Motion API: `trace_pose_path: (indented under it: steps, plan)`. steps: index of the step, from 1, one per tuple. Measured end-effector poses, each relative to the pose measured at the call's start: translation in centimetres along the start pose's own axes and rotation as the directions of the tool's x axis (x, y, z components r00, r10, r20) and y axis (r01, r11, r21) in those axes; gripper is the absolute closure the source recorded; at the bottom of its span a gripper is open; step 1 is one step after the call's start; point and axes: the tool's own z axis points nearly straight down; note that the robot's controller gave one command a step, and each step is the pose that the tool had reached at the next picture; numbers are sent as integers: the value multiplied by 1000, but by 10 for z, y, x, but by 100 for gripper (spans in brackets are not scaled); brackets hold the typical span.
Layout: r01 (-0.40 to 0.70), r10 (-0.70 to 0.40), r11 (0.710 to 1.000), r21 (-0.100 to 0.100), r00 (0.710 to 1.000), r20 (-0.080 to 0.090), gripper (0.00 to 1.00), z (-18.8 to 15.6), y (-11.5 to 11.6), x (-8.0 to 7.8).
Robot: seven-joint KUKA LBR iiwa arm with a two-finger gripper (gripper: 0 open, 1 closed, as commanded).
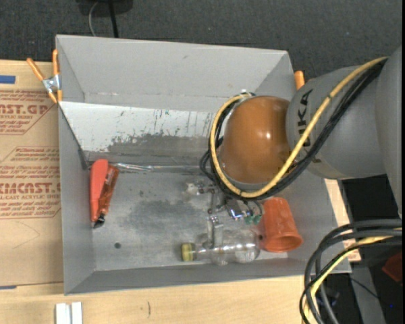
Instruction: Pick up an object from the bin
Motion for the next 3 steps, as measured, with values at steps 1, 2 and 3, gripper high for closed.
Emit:
trace_pose_path:
  steps: [1, 2, 3]
  plan:
    - [12, -12, 1000, -1, 1000, -4, 0, 49, -22, 26]
    - [116, -116, 993, -1, 993, 2, 100, 64, -19, 28]
    - [116, -116, 993, -1, 993, 2, 100, 65, -19, 29]
